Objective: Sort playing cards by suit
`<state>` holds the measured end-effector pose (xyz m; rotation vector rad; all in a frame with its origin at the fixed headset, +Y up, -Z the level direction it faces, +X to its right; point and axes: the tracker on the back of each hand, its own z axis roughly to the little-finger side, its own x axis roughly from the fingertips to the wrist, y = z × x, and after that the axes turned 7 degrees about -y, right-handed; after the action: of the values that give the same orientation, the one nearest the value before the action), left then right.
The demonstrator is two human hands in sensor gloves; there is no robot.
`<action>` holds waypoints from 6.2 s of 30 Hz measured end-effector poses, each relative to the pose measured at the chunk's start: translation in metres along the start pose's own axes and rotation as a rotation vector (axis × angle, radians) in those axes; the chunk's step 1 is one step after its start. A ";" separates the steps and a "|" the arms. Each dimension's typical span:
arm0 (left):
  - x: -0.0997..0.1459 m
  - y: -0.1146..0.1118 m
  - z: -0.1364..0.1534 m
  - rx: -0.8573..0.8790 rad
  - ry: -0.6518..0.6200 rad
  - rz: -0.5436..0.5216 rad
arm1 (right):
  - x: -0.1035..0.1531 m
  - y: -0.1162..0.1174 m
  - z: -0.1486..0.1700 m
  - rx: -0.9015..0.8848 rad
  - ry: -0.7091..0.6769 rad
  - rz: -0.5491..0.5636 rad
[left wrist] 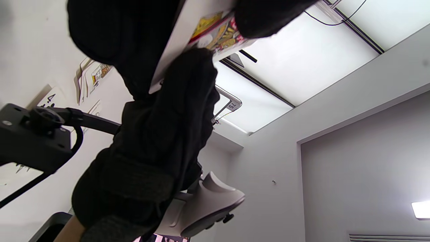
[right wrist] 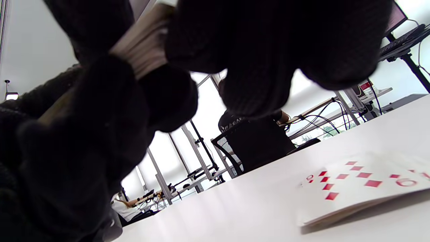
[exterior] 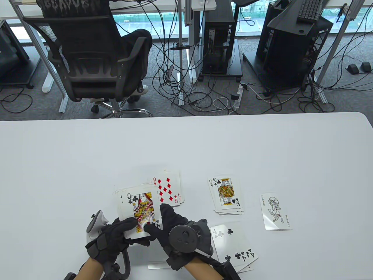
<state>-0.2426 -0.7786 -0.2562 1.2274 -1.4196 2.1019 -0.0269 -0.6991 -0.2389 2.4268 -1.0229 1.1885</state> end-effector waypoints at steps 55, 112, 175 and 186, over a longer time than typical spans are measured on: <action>-0.002 -0.005 0.002 0.055 0.011 0.018 | 0.110 -0.071 0.126 0.577 0.824 -0.885; -0.003 -0.003 0.003 0.039 -0.001 0.041 | 0.003 0.002 0.020 -0.355 0.117 -0.035; -0.002 -0.002 0.001 0.066 -0.018 0.002 | 0.087 -0.084 0.121 0.517 0.711 -0.778; 0.001 0.004 -0.003 0.068 -0.041 -0.032 | 0.007 -0.058 0.064 0.033 0.255 -0.240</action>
<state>-0.2471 -0.7778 -0.2583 1.3171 -1.3458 2.1315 0.0538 -0.6926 -0.2693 2.2668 -0.6241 1.3903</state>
